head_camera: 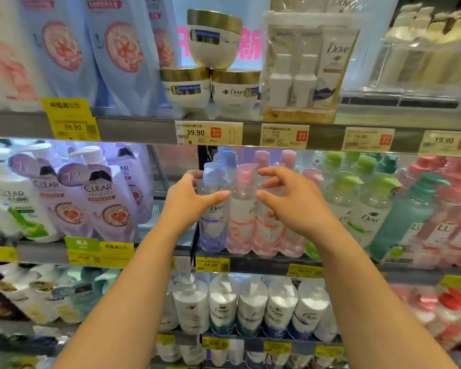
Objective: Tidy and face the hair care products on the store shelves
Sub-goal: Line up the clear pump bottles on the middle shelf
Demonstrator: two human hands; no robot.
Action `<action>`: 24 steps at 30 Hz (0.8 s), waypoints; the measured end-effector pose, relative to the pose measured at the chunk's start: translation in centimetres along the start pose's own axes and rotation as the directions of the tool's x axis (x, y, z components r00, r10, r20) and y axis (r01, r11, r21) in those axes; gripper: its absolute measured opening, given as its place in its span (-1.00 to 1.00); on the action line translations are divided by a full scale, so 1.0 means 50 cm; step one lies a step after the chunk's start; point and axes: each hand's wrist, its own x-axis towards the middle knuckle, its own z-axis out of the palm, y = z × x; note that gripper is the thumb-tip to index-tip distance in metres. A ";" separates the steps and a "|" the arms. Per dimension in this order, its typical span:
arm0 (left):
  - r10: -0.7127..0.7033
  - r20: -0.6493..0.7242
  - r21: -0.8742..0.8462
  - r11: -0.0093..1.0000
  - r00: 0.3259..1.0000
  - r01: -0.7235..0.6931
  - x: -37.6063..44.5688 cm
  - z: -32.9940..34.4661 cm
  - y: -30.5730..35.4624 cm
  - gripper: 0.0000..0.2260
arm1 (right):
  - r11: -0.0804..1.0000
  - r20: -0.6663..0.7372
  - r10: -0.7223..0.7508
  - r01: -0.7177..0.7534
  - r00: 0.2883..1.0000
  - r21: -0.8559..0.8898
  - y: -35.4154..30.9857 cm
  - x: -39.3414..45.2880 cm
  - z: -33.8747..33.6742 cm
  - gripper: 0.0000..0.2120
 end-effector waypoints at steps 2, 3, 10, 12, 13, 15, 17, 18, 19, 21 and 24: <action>0.020 0.017 0.025 0.999 1.000 -0.020 0.010 -0.007 -0.009 -0.30 | 0.999 0.043 -0.019 0.021 0.999 -0.041 -0.006 0.007 0.016 -0.47; 0.033 0.036 0.039 0.999 0.999 -0.034 0.014 -0.012 -0.013 -0.30 | 0.998 0.064 -0.026 0.030 0.998 -0.062 -0.010 0.009 0.022 -0.42; 0.051 0.226 -0.084 0.996 0.973 -0.032 0.046 -0.034 -0.057 -0.28 | 0.955 0.230 -0.013 0.080 0.973 -0.284 -0.033 0.044 0.043 -0.25; 0.057 0.261 -0.115 0.993 0.964 -0.028 0.055 -0.038 -0.068 -0.22 | 0.941 0.273 0.000 0.093 0.962 -0.326 -0.033 0.051 0.045 -0.27; 0.065 0.279 -0.130 0.991 0.958 -0.030 0.058 -0.039 -0.071 -0.24 | 0.936 0.279 -0.005 0.102 0.960 -0.336 -0.031 0.054 0.046 -0.28; 0.075 0.310 -0.161 0.987 0.948 -0.026 0.064 -0.040 -0.076 -0.26 | 0.926 0.266 -0.022 0.120 0.964 -0.357 -0.028 0.058 0.048 -0.31; 0.091 0.337 -0.184 0.983 0.937 -0.030 0.068 -0.041 -0.078 -0.26 | 0.911 0.228 -0.040 0.129 0.973 -0.391 -0.024 0.061 0.054 -0.33; 0.100 0.349 -0.196 0.980 0.932 -0.032 0.068 -0.041 -0.080 -0.27 | 0.902 0.207 -0.043 0.127 0.977 -0.412 -0.024 0.061 0.058 -0.35; 0.109 0.356 -0.212 0.977 0.928 -0.033 0.069 -0.040 -0.081 -0.30 | 0.891 0.186 -0.041 0.120 0.982 -0.437 -0.026 0.059 0.063 -0.36; 0.121 0.363 -0.233 0.972 0.924 -0.035 0.067 -0.040 -0.080 -0.37 | 0.867 0.140 -0.023 0.090 0.990 -0.490 -0.032 0.054 0.069 -0.35; 0.125 0.363 -0.254 0.967 0.923 -0.031 0.066 -0.042 -0.081 -0.40 | 0.845 0.086 -0.038 0.078 0.996 -0.530 -0.040 0.041 0.072 -0.32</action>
